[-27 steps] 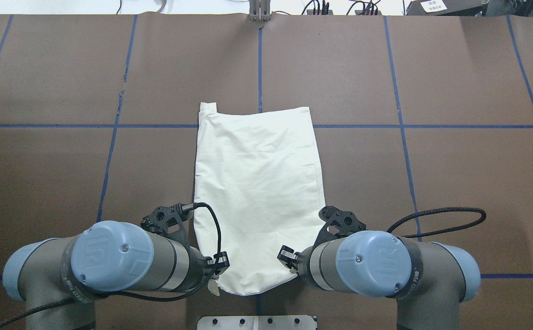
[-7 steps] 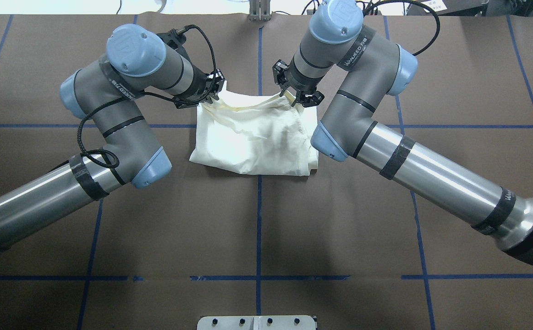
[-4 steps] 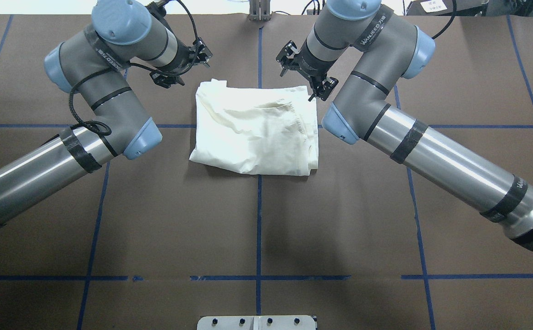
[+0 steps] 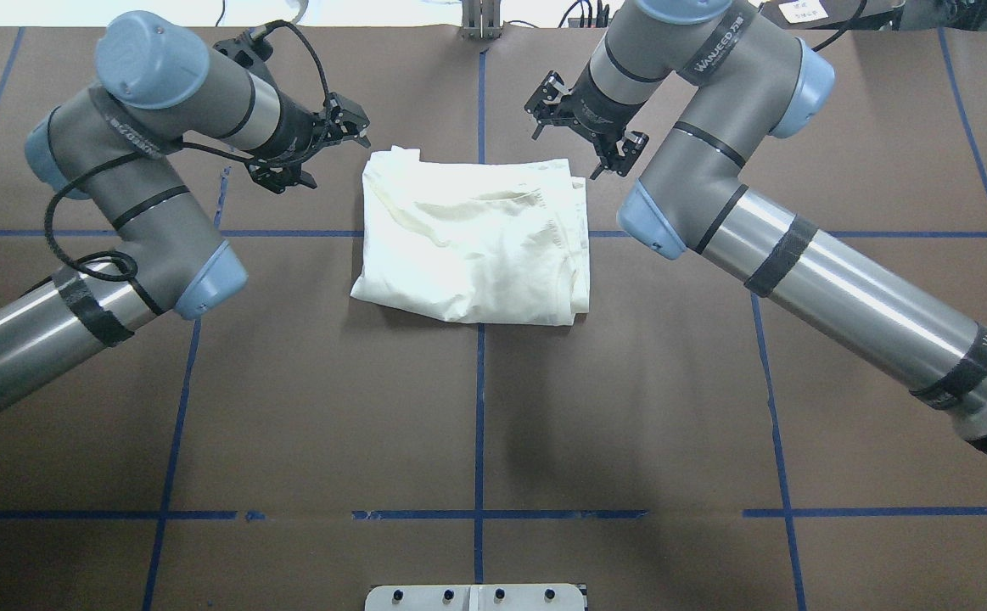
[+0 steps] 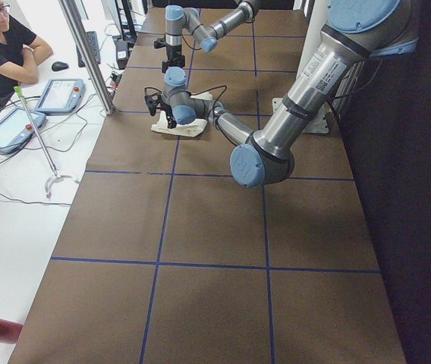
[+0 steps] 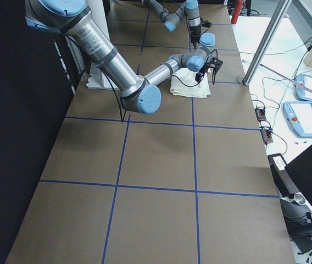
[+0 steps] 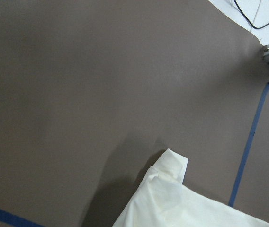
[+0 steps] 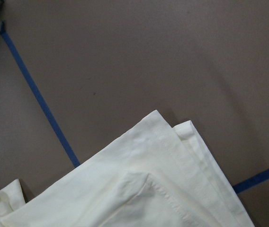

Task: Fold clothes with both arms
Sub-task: 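Release the shirt and raise both grippers away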

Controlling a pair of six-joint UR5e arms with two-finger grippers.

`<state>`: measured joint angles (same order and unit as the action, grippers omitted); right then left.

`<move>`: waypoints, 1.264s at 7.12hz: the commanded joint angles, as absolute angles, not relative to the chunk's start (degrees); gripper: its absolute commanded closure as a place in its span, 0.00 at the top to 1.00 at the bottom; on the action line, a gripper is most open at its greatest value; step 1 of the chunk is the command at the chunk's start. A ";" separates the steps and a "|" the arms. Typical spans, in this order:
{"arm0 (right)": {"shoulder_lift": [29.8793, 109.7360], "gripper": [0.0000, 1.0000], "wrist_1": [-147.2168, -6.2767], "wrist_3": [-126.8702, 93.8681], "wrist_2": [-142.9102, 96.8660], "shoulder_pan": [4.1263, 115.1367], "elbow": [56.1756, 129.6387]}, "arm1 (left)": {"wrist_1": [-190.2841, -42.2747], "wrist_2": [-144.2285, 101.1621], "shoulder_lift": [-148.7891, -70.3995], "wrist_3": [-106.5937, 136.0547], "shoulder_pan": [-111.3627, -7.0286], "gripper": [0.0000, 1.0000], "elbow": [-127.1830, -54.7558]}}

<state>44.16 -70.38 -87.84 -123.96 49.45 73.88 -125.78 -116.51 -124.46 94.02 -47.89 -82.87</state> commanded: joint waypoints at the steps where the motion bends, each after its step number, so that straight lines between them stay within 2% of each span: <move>1: 51.29 1.00 -71.18 -72.76 -129.95 56.47 77.86 | -126.30 -120.58 -116.23 88.99 -51.56 1.00 -90.67; 3: 59.46 1.00 -71.72 -57.04 -132.01 63.86 81.72 | -125.60 -125.21 -107.44 68.14 -62.25 1.00 -95.78; 5: 65.61 1.00 -71.72 -39.82 -133.58 70.11 81.83 | -122.29 -128.93 -100.67 37.61 -76.40 1.00 -93.79; 7: 72.22 1.00 -75.03 -18.91 -134.73 77.05 81.47 | -105.45 -124.92 -100.90 3.68 -87.66 1.00 -92.29; 9: 73.39 1.00 -94.12 8.05 -133.95 84.87 81.73 | -99.26 -121.20 -100.81 -20.19 -94.53 1.00 -88.61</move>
<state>72.60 -83.09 -7.51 -134.26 80.20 81.40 -103.58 -122.47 -100.90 -5.35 -89.76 -90.65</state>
